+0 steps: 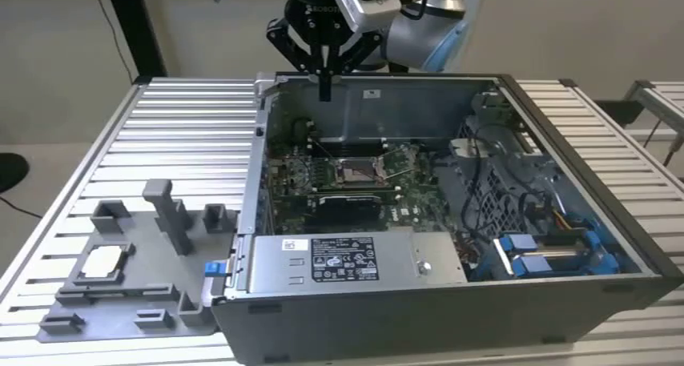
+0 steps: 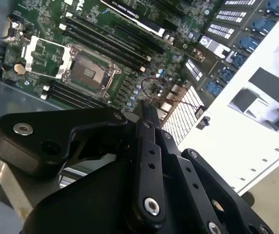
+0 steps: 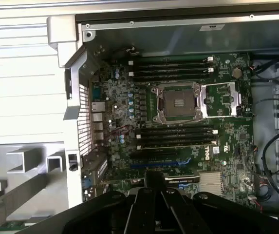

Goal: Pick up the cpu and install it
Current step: 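Pick up the cpu and move it towards the insertion slot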

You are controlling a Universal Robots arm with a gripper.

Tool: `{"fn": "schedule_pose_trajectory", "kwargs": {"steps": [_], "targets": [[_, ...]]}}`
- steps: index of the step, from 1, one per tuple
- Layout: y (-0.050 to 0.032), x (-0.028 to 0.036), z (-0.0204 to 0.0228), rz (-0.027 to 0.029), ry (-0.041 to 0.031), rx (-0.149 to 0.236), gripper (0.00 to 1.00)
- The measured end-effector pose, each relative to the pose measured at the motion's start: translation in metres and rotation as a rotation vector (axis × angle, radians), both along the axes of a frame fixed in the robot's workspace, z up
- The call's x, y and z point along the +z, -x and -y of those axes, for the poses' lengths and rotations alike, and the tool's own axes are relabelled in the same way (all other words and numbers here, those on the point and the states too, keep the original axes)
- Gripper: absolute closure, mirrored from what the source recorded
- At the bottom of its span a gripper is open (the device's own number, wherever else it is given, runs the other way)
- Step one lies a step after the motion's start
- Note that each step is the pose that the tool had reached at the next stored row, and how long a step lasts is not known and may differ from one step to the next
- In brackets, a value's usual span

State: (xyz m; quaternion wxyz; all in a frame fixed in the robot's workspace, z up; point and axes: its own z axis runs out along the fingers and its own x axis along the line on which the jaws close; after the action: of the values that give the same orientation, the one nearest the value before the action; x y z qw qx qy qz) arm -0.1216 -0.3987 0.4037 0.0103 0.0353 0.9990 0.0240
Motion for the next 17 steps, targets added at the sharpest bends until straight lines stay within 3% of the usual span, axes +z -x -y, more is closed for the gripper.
{"fn": "schedule_pose_trajectory", "kwargs": {"steps": [8,17], "targets": [[0.0122,-0.0001,0.0000,0.0001,-0.0001,0.000,1.00],[0.0454,-0.0001,0.0000,0.0001,-0.0001,0.000,1.00]]}}
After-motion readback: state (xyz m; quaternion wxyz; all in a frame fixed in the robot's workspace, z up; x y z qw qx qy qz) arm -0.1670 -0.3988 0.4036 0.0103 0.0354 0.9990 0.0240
